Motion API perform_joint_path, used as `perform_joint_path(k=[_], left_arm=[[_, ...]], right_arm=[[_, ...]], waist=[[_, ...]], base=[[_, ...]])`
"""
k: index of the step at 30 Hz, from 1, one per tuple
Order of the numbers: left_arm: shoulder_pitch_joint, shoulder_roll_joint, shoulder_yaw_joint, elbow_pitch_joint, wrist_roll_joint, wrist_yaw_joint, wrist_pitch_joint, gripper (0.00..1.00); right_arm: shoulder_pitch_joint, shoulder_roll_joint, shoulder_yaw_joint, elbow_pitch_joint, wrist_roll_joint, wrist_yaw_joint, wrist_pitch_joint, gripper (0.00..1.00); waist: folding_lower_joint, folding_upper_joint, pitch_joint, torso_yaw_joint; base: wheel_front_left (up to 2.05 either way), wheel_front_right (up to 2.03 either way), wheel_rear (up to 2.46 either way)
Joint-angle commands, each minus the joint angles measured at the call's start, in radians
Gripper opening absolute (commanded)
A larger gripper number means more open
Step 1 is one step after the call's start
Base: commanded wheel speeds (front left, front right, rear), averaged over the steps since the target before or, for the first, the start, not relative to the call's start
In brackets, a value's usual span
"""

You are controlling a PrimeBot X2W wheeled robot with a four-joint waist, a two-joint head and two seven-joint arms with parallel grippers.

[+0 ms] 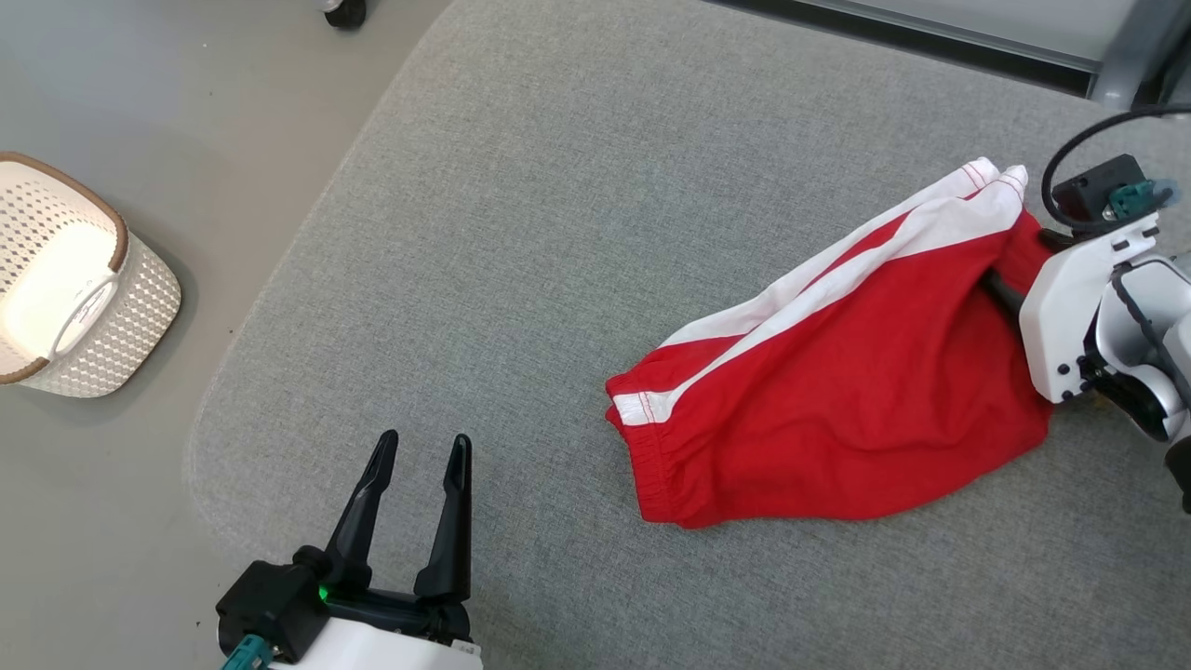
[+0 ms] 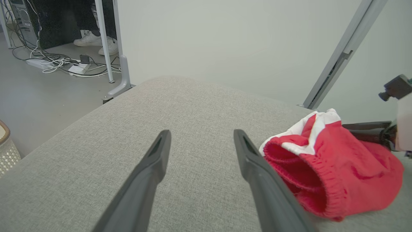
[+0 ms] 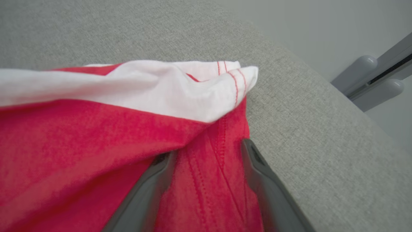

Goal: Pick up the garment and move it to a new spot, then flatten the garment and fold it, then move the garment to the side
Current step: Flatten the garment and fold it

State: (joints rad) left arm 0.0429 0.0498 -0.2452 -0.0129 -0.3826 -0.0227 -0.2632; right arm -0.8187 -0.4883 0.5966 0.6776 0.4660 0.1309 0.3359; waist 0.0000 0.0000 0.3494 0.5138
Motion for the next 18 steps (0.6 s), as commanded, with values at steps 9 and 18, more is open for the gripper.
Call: perform_joint_path(k=[9,18], left_arm=[[-0.020,0.002,-0.008,-0.003,-0.016,0.018,-0.002,1.00],[-0.023,0.002,-0.014,-0.004,-0.024,0.024,-0.002,1.00]], right_arm=[[-0.012,-0.023,0.011,0.041,-0.025,0.000,0.062,1.00],[0.014,0.007,0.071,0.007,0.051,0.001,0.123,0.44]], waist=[[0.0000,0.0000,-0.004,-0.008],[0.0000,0.0000,0.004,-0.014]], base=[[0.00,0.00,0.00],[0.00,0.00,0.00]])
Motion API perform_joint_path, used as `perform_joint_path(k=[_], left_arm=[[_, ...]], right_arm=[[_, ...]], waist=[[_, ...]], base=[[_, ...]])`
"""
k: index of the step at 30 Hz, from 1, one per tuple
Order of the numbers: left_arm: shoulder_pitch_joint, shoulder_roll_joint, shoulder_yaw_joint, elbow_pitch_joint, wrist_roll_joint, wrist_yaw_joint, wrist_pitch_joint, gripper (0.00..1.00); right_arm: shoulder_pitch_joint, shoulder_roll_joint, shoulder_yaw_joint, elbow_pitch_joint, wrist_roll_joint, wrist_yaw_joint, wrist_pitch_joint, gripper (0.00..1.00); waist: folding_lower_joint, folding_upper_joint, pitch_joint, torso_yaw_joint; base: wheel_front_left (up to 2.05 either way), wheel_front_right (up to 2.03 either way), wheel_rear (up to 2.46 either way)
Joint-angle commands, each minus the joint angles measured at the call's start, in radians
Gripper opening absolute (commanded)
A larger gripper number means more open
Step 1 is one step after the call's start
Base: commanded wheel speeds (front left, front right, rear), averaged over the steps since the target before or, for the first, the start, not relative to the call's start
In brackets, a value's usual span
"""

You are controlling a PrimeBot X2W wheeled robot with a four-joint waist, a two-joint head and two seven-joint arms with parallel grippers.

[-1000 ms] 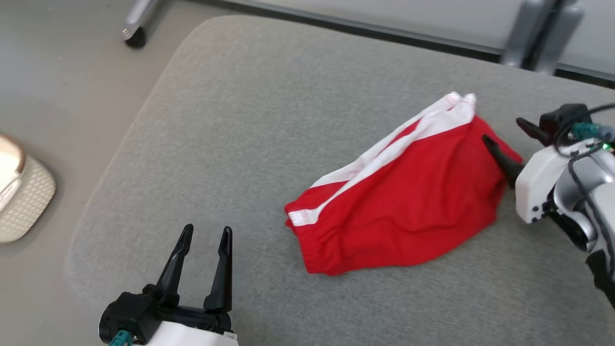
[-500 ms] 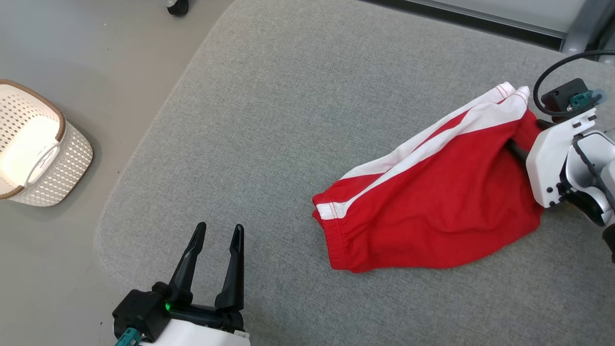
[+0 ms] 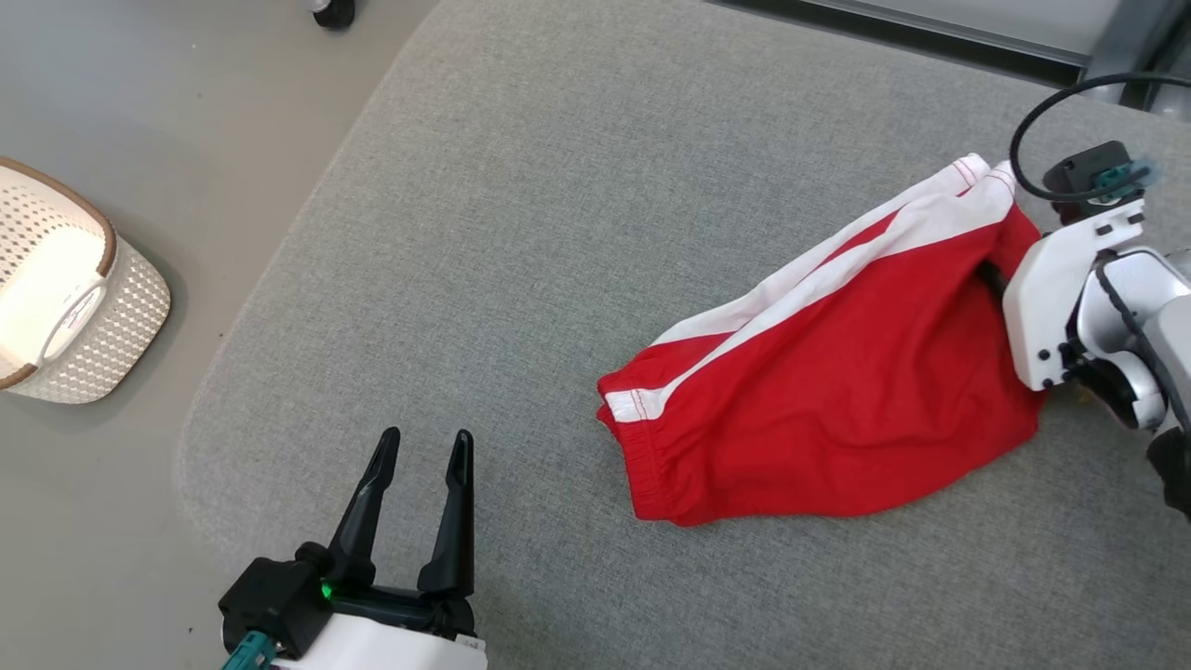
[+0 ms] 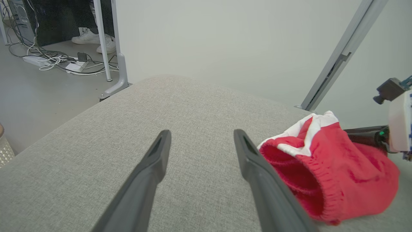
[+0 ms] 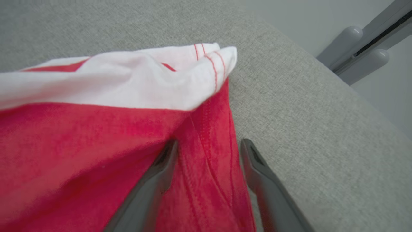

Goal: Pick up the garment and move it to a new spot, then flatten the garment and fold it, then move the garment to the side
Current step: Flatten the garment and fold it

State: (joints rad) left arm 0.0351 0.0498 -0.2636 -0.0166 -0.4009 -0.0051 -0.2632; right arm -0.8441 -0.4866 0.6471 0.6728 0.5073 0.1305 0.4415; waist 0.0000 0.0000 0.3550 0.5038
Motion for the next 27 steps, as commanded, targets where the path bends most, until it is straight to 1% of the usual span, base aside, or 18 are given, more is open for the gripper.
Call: perform_joint_path(k=[1,3,5,7,12,20,25,27], left_arm=[[-0.015,0.002,0.007,0.000,-0.004,0.007,-0.002,1.00],[-0.014,0.002,0.014,0.001,-0.003,0.007,-0.002,1.00],[-0.011,0.002,0.019,0.002,0.000,0.004,-0.002,1.00],[-0.004,0.002,0.028,0.002,0.006,0.002,-0.002,1.00],[0.021,0.003,0.060,0.005,0.029,-0.005,-0.002,1.00],[0.051,0.003,0.095,-0.004,0.071,-0.021,-0.002,1.00],[0.060,0.003,0.110,-0.010,0.087,-0.029,-0.001,1.00],[0.060,0.003,0.114,-0.012,0.090,-0.030,-0.001,1.00]], right_arm=[[0.044,0.010,0.030,0.003,0.027,0.002,0.017,0.00],[0.051,0.012,0.038,-0.005,0.053,0.001,0.011,0.00],[0.055,0.016,0.017,-0.003,0.084,0.001,-0.009,0.00],[0.068,0.033,-0.010,-0.008,0.124,0.001,-0.030,0.00],[0.120,0.051,-0.070,-0.053,0.207,0.001,-0.080,0.00],[0.281,0.062,-0.150,-0.199,0.314,0.001,-0.121,0.00],[0.392,0.072,-0.218,-0.287,0.347,0.001,-0.137,0.00],[0.428,0.081,-0.256,-0.298,0.352,0.001,-0.136,0.00]], waist=[[0.0000,0.0000,-0.005,-0.009],[0.0000,0.0000,-0.017,-0.024],[0.0000,0.0000,-0.033,-0.046],[0.0000,0.0000,-0.058,-0.074],[0.0000,0.0000,-0.125,-0.172],[0.0000,0.0000,-0.200,-0.327],[0.0000,0.0000,-0.214,-0.394],[0.0000,0.0000,-0.214,-0.413]], base=[[0.00,0.00,0.00],[0.00,0.00,0.00],[0.00,0.00,0.00],[0.00,0.00,0.00],[0.00,0.00,0.00],[0.00,0.00,0.00],[0.00,0.00,0.00],[0.00,0.00,0.00]])
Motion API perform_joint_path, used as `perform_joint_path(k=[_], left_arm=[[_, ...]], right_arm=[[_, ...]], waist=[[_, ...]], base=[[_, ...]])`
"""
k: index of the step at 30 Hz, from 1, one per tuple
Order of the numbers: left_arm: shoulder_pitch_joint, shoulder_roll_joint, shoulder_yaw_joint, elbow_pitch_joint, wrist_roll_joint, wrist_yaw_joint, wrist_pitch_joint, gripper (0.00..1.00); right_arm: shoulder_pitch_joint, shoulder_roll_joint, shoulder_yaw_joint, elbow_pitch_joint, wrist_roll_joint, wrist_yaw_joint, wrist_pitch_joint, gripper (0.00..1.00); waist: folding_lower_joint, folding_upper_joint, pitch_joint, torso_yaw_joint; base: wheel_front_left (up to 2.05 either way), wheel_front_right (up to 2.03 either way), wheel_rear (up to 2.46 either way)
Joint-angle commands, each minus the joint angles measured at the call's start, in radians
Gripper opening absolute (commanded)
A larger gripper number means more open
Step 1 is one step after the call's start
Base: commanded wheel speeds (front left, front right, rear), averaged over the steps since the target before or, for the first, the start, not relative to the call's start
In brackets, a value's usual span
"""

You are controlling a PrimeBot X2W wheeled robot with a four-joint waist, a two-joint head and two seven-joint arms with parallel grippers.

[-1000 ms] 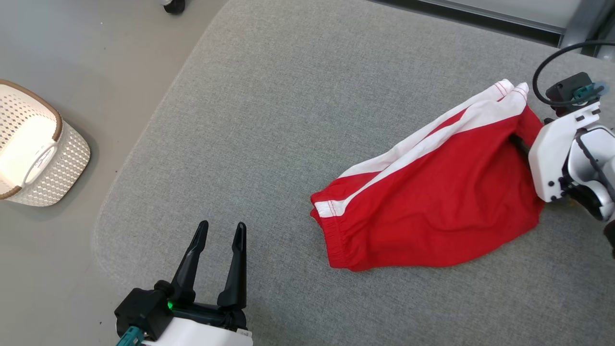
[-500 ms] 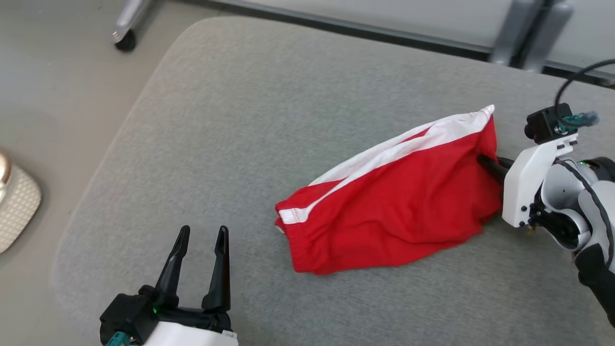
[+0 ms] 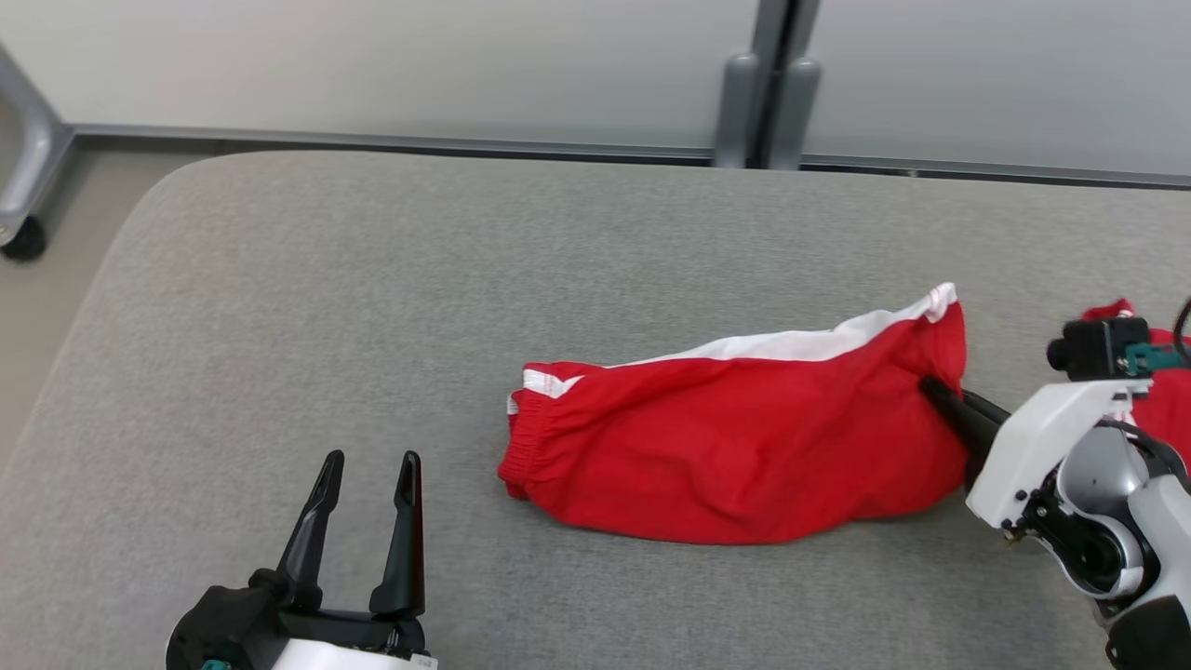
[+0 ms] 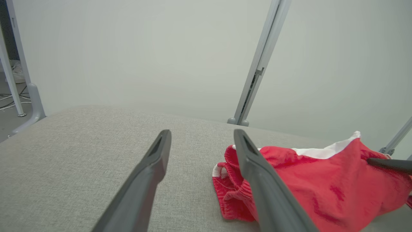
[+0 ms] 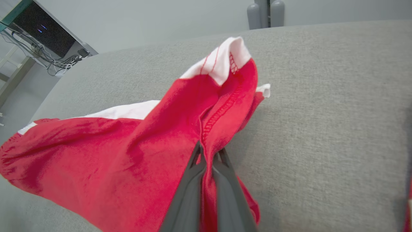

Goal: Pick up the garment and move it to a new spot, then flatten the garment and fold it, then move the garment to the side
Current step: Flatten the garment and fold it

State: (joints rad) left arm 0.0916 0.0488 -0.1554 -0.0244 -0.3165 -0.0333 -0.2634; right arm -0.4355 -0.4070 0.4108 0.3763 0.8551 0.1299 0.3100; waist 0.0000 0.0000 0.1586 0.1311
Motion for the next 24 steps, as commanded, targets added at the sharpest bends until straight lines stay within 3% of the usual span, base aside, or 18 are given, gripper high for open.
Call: perform_joint_path(k=[1,15,19,24], left_arm=[[0.003,0.004,0.006,-0.004,0.008,-0.004,-0.001,1.00],[-0.004,0.004,-0.001,-0.006,0.009,-0.017,-0.001,1.00],[-0.004,0.004,-0.001,-0.008,0.004,-0.018,-0.001,1.00],[-0.005,0.004,0.001,-0.010,-0.005,-0.014,-0.001,1.00]], right_arm=[[0.035,0.009,-0.038,-0.003,0.004,0.002,-0.004,0.00],[0.094,0.073,-0.256,0.036,-0.085,0.002,-0.010,0.00],[0.105,0.101,-0.280,-0.049,-0.108,0.002,0.001,0.00],[0.154,0.181,-0.251,-0.237,-0.135,0.002,0.058,0.00]], waist=[[0.0000,0.0000,-0.018,-0.048],[0.0000,0.0000,-0.001,-0.053],[0.0000,0.0000,0.006,-0.037],[0.0000,0.0000,0.014,-0.015]], base=[[0.00,0.00,0.00],[0.00,0.00,0.00],[0.00,0.00,0.00],[0.00,0.00,0.00]])
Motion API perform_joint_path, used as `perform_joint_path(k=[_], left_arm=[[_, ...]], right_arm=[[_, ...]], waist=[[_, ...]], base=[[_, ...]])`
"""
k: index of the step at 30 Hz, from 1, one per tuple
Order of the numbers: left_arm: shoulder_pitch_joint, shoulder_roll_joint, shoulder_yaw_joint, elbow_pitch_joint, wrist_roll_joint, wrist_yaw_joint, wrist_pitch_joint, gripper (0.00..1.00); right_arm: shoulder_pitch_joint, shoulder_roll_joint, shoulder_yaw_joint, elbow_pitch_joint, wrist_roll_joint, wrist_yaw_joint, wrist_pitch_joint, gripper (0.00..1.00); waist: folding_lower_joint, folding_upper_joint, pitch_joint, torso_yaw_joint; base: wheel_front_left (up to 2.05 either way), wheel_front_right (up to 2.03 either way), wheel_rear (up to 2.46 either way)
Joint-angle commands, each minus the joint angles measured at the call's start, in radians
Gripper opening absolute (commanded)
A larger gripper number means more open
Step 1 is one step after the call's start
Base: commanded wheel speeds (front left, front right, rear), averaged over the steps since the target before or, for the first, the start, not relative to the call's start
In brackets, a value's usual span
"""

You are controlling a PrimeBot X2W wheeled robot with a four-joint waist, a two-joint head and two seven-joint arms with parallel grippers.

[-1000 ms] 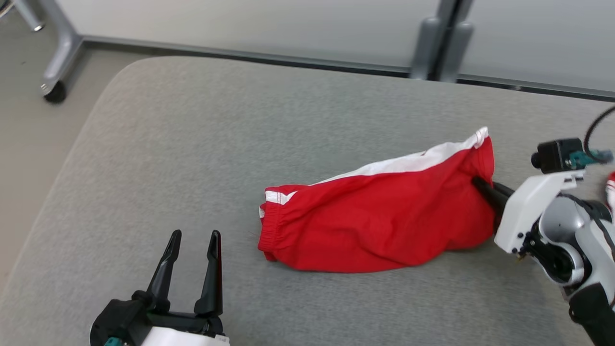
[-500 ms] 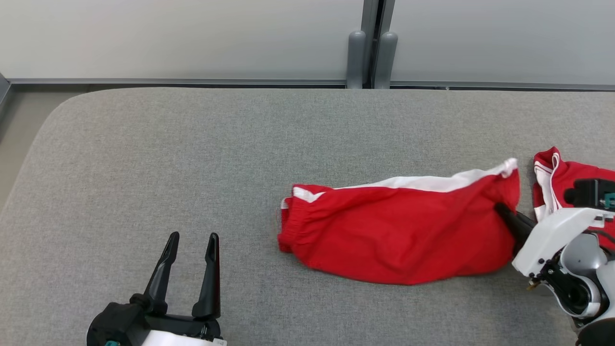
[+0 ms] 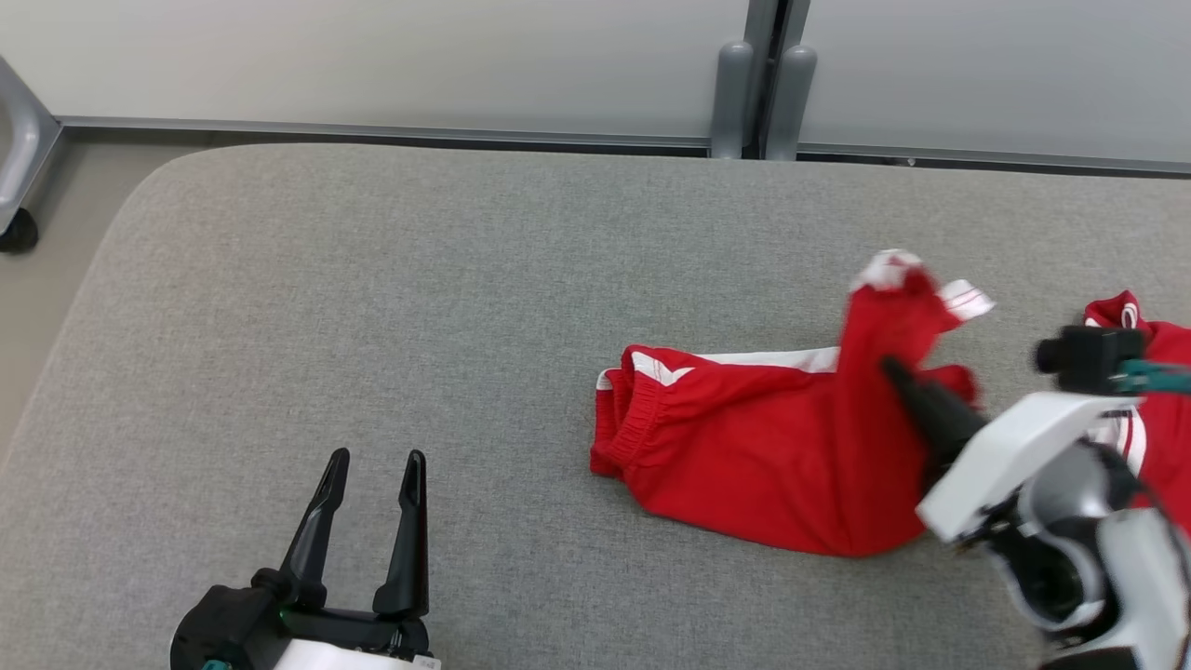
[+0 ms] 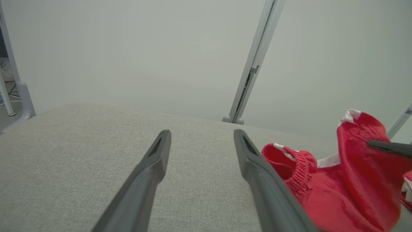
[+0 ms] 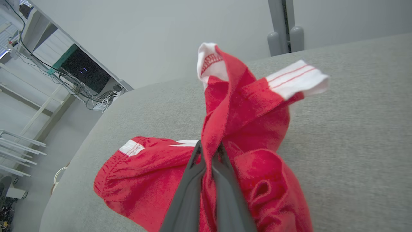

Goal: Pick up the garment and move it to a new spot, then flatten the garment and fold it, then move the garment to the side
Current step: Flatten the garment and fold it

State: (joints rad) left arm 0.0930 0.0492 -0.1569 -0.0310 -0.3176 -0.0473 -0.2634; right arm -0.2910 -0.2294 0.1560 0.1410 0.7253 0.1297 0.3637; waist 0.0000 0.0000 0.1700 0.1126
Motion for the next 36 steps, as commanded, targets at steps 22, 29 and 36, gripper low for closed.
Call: perform_joint_path(k=[22,29,36], left_arm=[[-0.021,0.003,-0.030,0.020,-0.012,-0.003,-0.001,1.00],[-0.012,0.003,-0.036,0.020,-0.012,-0.001,-0.001,1.00],[-0.002,0.003,-0.031,0.020,-0.018,0.006,-0.001,1.00]], right_arm=[[-0.127,0.176,0.375,0.133,0.095,0.002,-0.132,0.00],[-0.166,0.176,0.463,0.237,0.130,0.002,-0.157,0.03],[-0.204,0.176,0.548,0.292,0.103,0.002,-0.211,1.00]], waist=[[0.0000,0.0000,0.020,0.093],[0.0000,0.0000,0.008,0.089],[0.0000,0.0000,-0.014,0.068]], base=[[0.00,0.00,0.00],[0.00,0.00,0.00],[0.00,0.00,0.00]])
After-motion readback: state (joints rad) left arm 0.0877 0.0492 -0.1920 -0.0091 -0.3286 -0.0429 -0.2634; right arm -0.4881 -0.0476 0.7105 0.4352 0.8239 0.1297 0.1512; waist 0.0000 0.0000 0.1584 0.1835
